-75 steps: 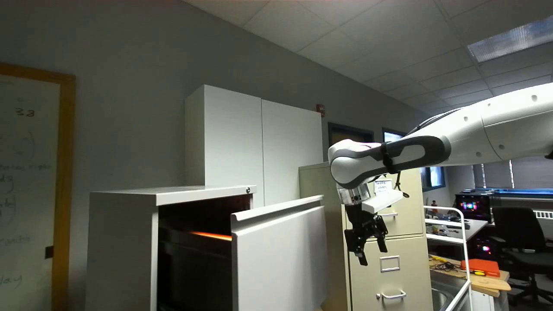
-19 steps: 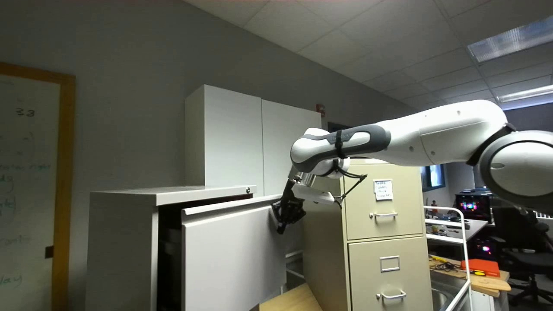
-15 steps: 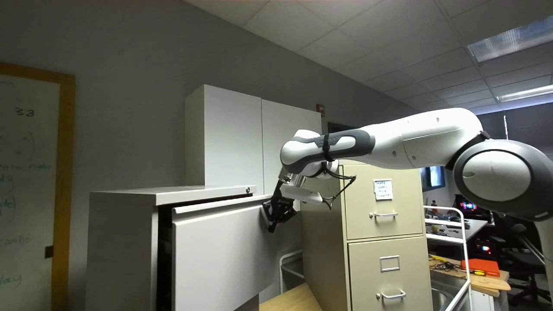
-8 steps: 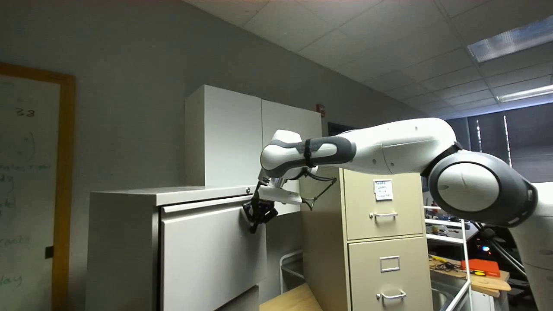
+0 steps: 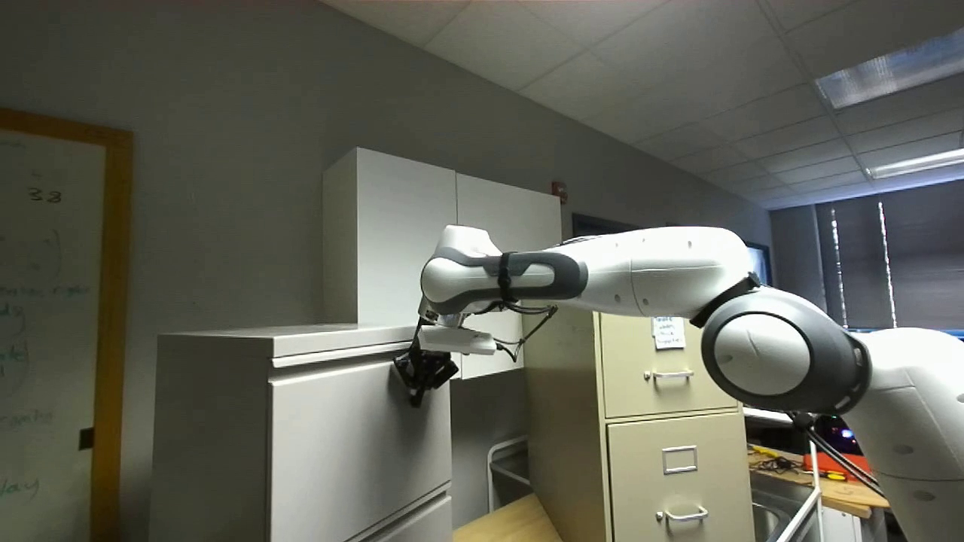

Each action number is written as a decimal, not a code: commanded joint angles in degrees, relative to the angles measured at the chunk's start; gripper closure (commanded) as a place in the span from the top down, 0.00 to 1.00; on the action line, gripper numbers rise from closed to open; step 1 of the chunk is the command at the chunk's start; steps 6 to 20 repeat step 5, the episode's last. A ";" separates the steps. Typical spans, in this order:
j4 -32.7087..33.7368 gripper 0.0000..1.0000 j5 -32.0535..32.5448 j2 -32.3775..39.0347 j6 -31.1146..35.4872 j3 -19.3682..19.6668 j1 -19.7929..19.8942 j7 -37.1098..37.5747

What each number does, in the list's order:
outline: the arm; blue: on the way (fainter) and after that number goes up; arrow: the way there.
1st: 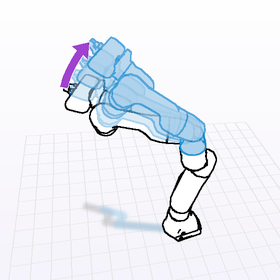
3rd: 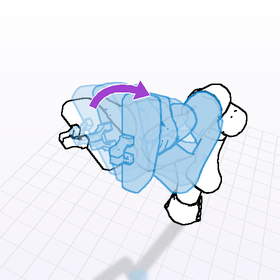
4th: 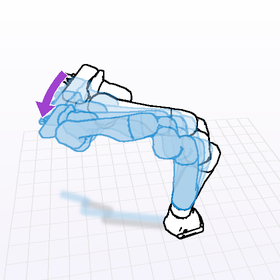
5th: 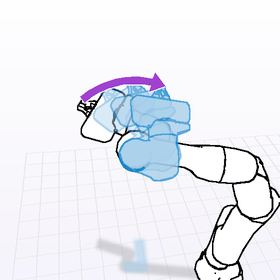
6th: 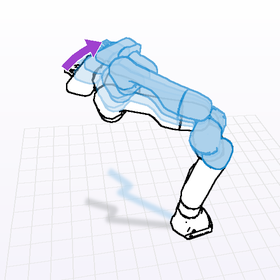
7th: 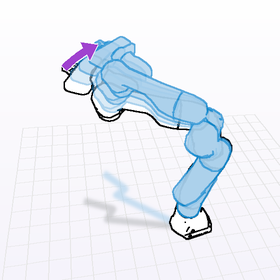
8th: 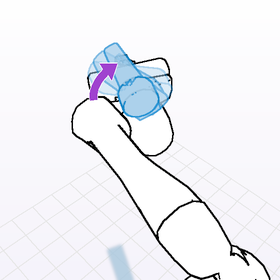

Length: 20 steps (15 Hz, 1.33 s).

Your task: Close the upper file cabinet door

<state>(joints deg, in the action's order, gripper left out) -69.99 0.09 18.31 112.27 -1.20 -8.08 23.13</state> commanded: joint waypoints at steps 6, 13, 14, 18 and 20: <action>13.67 0.00 4.49 7.65 -8.22 0.45 -2.10 1.79; 13.67 0.00 4.49 7.65 -8.22 0.45 -2.10 1.79; 13.67 0.00 4.49 7.65 -8.22 0.45 -2.10 1.79; 13.67 0.00 4.49 7.65 -8.22 0.45 -2.10 1.79; 13.67 0.00 4.49 7.65 -8.22 0.45 -2.10 1.79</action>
